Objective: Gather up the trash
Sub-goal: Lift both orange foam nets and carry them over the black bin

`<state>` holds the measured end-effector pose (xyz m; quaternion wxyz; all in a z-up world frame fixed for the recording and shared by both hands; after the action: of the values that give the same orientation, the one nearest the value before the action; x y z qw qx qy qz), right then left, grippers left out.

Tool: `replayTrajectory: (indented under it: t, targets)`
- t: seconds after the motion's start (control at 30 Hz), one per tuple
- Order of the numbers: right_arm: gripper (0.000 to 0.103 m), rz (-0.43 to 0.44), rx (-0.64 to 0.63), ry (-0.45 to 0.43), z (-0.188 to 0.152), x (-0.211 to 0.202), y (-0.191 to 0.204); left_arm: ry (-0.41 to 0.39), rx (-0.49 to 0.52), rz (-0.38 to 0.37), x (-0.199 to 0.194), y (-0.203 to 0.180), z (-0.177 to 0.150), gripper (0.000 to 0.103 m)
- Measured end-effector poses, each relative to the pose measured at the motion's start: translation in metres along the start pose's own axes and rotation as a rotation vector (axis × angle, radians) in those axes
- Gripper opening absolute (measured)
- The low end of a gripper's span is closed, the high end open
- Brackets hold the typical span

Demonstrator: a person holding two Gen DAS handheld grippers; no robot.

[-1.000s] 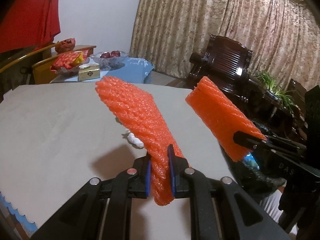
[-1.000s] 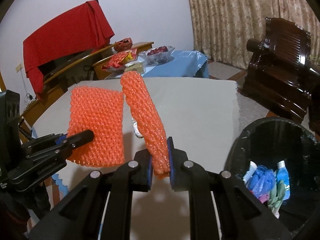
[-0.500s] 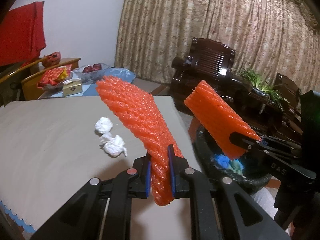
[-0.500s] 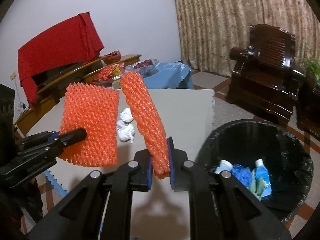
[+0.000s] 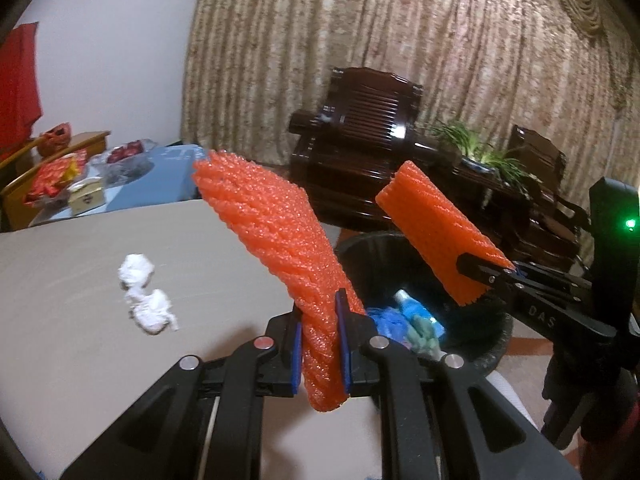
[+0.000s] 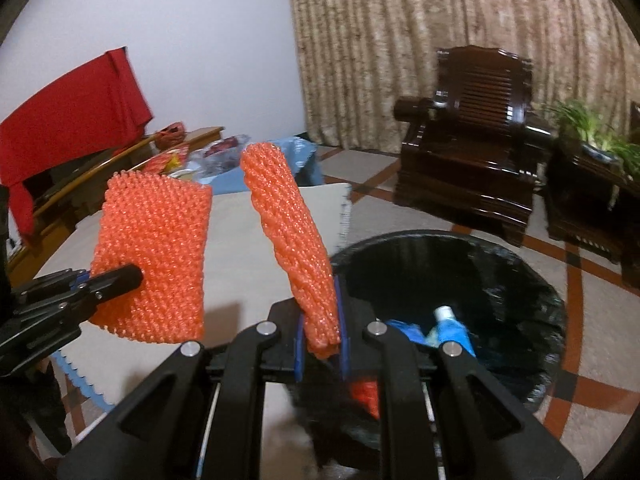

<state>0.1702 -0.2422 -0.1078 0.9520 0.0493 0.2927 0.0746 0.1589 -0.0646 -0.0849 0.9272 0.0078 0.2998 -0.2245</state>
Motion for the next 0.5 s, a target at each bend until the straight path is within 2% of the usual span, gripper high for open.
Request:
replayTrajectory:
  t: [0.2,0.5]
  targets:
    - [0.012,-0.082,0.058,0.009,-0.011,0.003,-0.049,0.038,0.033,-0.088,0.035,-0.034,0.001,0.014]
    - [0.012,-0.173,0.115,0.027,-0.026,0.008,-0.106,0.089,0.108,-0.164,0.089,-0.087,0.001,0.014]
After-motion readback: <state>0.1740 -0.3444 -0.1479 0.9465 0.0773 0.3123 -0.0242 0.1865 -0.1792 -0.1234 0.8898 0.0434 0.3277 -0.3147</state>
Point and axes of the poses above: each gripper's, at about its wrist camera, not at the fingertips, and x roughly the way its jaws point, y to its left, z to its top, the point moved 8 cm from there along x, roughly the way its jaws point, and after that the axes turned 1 degree about x, right-handed, at the moved point
